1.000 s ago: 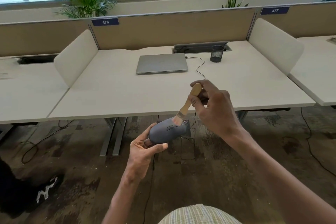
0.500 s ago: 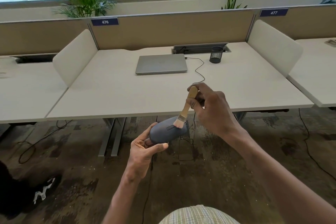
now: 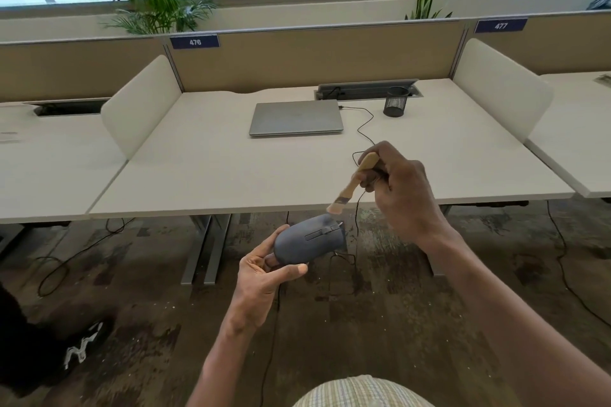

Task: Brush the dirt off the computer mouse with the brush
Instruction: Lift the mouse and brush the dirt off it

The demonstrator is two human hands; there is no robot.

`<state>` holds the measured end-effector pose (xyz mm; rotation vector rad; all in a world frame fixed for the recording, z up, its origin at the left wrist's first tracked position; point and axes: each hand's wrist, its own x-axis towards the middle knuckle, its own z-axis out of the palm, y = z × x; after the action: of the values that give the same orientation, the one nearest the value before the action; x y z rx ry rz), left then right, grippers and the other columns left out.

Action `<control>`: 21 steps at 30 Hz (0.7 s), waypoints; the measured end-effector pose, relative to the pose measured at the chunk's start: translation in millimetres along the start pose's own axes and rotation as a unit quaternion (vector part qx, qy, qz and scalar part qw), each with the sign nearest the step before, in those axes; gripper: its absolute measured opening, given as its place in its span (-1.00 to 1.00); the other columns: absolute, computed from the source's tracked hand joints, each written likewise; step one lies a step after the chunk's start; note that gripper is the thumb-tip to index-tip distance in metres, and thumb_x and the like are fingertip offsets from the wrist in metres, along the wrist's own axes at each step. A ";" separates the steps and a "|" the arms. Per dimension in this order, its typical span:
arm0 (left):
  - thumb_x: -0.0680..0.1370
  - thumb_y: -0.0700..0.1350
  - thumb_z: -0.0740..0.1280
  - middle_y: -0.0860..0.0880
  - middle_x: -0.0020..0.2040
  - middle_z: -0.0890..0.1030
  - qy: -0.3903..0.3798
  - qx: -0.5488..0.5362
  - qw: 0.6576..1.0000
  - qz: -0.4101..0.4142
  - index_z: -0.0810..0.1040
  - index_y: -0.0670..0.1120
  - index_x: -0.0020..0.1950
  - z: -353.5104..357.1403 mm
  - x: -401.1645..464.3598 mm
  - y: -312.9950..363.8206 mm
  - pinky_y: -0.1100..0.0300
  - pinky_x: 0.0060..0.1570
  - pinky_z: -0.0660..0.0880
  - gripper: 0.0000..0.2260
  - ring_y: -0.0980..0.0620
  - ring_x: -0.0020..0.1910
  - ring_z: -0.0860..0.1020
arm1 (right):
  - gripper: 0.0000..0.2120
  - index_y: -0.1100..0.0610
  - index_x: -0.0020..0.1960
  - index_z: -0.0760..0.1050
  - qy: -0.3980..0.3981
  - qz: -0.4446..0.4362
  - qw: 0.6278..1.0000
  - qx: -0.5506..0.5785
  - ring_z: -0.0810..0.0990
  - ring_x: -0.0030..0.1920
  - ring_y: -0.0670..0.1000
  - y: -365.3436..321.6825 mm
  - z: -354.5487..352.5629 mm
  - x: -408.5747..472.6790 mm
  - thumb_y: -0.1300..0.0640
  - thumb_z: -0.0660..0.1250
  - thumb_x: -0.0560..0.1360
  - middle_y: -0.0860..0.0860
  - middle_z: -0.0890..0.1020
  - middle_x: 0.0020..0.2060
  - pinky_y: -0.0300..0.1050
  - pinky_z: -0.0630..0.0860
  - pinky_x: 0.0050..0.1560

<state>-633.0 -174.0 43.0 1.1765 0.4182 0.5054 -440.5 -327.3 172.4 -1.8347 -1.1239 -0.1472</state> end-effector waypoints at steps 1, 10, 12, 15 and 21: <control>0.15 -0.18 0.68 -0.20 0.28 0.64 0.001 0.004 1.000 0.001 0.69 0.09 0.26 -0.4 0.1 0.9 0.14 0.04 0.69 -0.32 -0.17 0.19 0.69 | -0.71 0.16 0.05 0.48 -0.004 0.001 1.000 0.001 0.65 -0.19 -0.11 0.2 -3.6 -0.2 0.51 0.24 0.51 0.02 0.65 -0.20 -0.26 0.60 -0.18; 0.07 0.01 0.78 -0.14 0.26 0.65 -0.026 0.017 0.999 -0.011 0.67 0.04 0.29 2.0 -2.4 1.9 0.11 0.06 0.69 -0.21 -0.19 0.23 0.66 | -0.65 0.14 0.01 0.46 -0.077 -0.016 0.997 0.004 0.64 -0.19 -0.09 -0.7 8.3 6.9 0.56 0.17 0.49 0.00 0.63 -0.23 -0.19 0.61 -0.17; 0.11 -0.08 0.76 -0.15 0.25 0.65 -0.029 0.025 0.999 -0.016 0.68 0.06 0.28 1.6 -2.5 1.7 0.10 0.07 0.69 -0.26 -0.20 0.23 0.66 | -0.69 0.20 0.03 0.47 -0.061 -0.009 0.998 0.007 0.64 -0.18 -0.10 0.9 8.8 7.0 0.56 0.17 0.49 0.03 0.63 -0.21 -0.17 0.62 -0.16; 0.14 -0.13 0.72 -0.11 0.22 0.68 -0.027 0.032 0.999 -0.015 0.69 0.08 0.27 3.2 -2.7 1.6 0.11 0.05 0.69 -0.30 -0.17 0.22 0.67 | -0.72 0.21 0.06 0.47 -0.035 -0.013 0.999 0.002 0.67 -0.16 -0.06 0.7 1.7 6.0 0.53 0.21 0.51 0.05 0.65 -0.18 -0.13 0.64 -0.14; 0.23 -0.22 0.66 -0.17 0.26 0.65 -0.028 0.027 0.999 -0.009 0.65 0.04 0.32 5.4 0.3 -1.3 0.12 0.05 0.68 -0.34 -0.18 0.22 0.66 | -0.65 0.12 0.01 0.45 -0.096 -0.013 0.995 -0.007 0.62 -0.21 -0.14 -11.3 -4.0 3.4 0.54 0.17 0.48 -0.02 0.61 -0.22 -0.26 0.59 -0.18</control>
<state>-629.6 -178.3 43.5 1.2347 0.3955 0.4462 -445.5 -326.8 183.8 -1.8780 -1.2826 0.0067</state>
